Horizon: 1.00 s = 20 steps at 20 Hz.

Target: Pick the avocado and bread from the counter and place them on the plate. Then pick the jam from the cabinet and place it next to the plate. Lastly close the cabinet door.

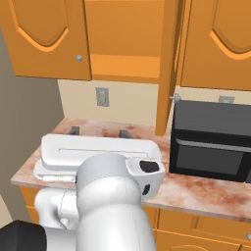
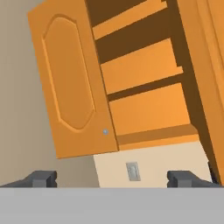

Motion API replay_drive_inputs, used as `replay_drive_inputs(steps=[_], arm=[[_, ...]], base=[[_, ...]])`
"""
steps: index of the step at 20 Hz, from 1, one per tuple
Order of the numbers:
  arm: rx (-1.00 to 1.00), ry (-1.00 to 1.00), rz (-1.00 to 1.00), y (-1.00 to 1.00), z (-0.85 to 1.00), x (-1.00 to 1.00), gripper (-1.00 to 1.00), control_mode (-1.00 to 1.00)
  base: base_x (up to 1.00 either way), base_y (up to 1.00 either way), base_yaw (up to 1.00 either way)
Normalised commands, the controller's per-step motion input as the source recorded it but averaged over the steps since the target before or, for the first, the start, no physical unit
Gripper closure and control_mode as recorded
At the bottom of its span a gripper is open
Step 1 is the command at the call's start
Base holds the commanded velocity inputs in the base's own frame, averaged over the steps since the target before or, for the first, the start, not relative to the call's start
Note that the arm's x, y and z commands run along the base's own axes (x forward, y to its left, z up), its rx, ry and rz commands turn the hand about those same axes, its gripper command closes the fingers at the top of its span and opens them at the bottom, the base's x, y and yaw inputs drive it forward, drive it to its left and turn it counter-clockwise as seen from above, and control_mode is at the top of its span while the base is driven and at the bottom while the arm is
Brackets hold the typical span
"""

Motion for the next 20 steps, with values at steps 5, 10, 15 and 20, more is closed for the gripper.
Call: replay_drive_inputs(steps=[5,10,15,20], arm=[[0.13,0.02,0.21,-0.02,-0.02,0.50,-1.00,-1.00],[0.03,-0.06,0.17,-0.49,-0.21,-0.06,-1.00,-1.00],[0.03,-0.09,0.03,-0.20,0.00,-0.09,-1.00,-1.00],[0.00,-0.09,0.08,0.00,-0.12,0.00,-1.00,-1.00]], base=[[0.00,0.00,0.00],[0.00,0.00,0.00],[0.00,0.00,0.00],[0.00,0.00,0.00]])
